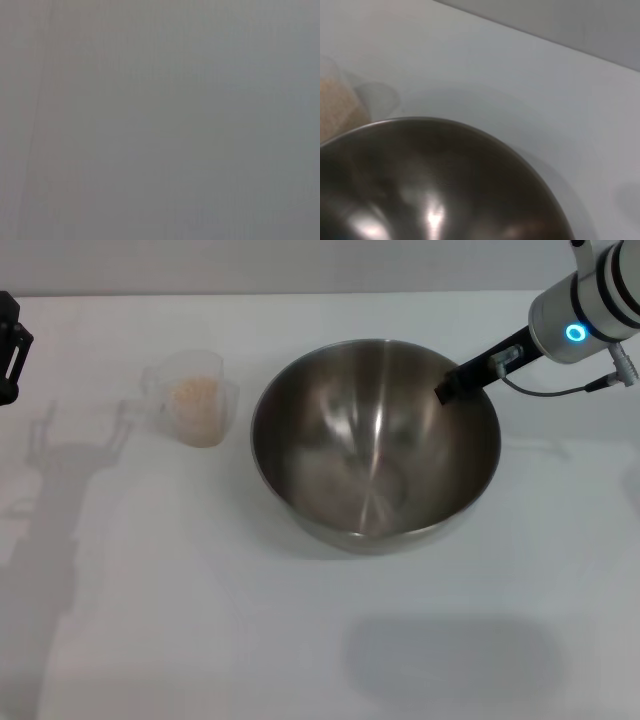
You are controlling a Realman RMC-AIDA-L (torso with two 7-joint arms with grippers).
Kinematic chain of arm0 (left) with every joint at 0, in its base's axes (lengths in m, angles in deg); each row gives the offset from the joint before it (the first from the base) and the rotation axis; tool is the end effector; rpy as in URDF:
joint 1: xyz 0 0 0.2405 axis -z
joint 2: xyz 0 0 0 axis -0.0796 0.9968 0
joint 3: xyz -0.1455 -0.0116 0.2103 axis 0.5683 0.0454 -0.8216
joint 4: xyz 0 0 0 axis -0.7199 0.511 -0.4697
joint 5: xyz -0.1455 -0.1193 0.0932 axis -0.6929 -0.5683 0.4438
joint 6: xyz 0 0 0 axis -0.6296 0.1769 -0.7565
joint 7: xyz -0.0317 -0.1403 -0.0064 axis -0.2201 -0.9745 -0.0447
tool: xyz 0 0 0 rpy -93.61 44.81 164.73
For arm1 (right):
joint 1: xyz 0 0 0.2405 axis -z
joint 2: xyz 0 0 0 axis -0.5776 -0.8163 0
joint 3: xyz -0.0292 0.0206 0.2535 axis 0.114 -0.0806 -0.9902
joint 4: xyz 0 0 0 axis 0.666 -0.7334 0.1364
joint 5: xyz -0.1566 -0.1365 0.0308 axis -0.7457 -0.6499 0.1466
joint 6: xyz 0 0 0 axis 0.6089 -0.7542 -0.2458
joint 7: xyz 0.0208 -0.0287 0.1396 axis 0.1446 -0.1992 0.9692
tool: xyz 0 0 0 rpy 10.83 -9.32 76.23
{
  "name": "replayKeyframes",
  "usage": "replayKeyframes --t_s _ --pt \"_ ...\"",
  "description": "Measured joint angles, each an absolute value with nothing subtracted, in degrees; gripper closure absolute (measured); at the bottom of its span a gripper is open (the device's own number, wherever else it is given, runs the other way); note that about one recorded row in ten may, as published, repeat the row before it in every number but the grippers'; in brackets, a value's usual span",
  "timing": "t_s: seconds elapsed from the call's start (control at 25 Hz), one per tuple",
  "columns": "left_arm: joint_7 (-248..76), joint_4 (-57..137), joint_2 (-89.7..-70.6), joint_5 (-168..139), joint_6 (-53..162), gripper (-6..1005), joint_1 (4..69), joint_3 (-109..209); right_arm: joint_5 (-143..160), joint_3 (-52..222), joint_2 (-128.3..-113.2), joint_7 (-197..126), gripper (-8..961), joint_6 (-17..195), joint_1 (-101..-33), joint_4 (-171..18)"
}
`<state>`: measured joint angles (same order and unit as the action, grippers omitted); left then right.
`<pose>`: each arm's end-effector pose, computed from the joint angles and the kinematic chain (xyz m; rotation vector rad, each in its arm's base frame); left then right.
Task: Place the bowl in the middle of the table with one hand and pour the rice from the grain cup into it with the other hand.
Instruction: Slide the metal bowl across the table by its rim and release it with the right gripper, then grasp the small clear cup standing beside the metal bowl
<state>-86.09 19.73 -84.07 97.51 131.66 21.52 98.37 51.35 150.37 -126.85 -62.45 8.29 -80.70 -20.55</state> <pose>-0.3037 0.2881 0.0052 -1.3998 -0.3390 -0.8901 0.1744 0.4181 -0.0102 -2.3616 1.1151 -0.2730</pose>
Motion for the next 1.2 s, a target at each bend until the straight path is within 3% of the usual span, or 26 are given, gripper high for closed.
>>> replayKeyframes --t_s 0.4,0.64,0.88,1.2 --pt "-86.1 19.7 -84.07 97.5 132.3 130 21.1 98.4 48.8 150.6 -126.89 -62.0 612 6.6 -80.5 -14.2" --pt "-86.1 19.7 -84.07 97.5 132.4 130 20.9 98.4 46.8 150.8 -126.94 -61.9 515 7.5 -80.5 -7.6" --pt "-86.0 19.7 -84.08 97.5 132.4 131 20.9 98.4 44.7 155.0 -127.07 -62.2 516 18.2 -78.1 -1.5" --pt "-85.8 19.8 -84.16 97.5 132.1 131 20.8 98.4 44.8 166.6 -127.51 -59.8 516 52.8 -67.7 -0.2"
